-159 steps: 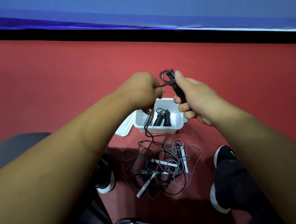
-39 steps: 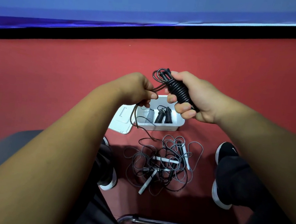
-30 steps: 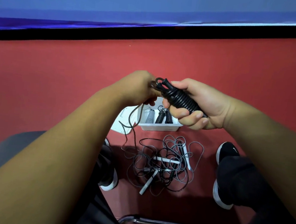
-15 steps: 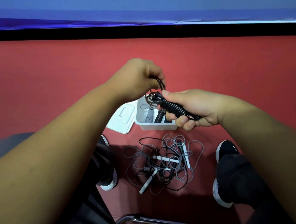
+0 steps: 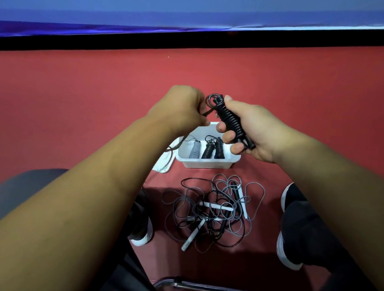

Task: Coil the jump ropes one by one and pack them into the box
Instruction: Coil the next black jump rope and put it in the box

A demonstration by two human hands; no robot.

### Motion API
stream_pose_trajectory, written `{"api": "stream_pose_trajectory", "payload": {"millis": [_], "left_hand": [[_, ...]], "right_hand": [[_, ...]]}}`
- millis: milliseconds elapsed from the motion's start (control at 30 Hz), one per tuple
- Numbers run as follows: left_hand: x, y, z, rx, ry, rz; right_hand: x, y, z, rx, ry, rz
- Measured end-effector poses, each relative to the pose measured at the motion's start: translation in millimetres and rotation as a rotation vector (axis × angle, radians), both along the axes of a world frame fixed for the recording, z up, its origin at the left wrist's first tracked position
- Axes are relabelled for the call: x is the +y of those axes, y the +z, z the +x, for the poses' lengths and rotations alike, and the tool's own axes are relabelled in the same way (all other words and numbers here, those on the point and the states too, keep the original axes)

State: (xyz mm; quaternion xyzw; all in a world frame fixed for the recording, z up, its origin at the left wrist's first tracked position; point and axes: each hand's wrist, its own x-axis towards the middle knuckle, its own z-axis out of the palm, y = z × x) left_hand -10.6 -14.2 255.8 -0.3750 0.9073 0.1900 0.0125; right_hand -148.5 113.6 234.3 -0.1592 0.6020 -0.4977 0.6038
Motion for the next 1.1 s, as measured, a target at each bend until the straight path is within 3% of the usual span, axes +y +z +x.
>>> {"api": "stream_pose_trajectory", "payload": {"millis": [100,233,333,500,733,867,1100], "left_hand": [[2,-2,1,0.042,0.052,0.14],[8,-3,-1,0.296,0.099,0.552],[8,0,3,0.437,0.081,0.716],[7,1,4,0.495,0.054,0.73],[-4,-3,12,0.194,-0.053,0.348],[-3,-4,14,0.167,-0.061,0.356],[0,-1,16,0.154,-0.077,0.43]], "right_hand": [[0,4,-3,-0.005,-0.012,-0.007],[0,5,-10,0.013,-0.07,0.006],[1,3,-12,0.018,-0.092,0.025],[1,6,-13,0.012,-0.104,0.028],[4,11,-14,-0.046,0.038,0.059],[8,12,-11,-0.014,0.112,0.062],[5,16,-6,-0.023,0.053,0.034]]}}
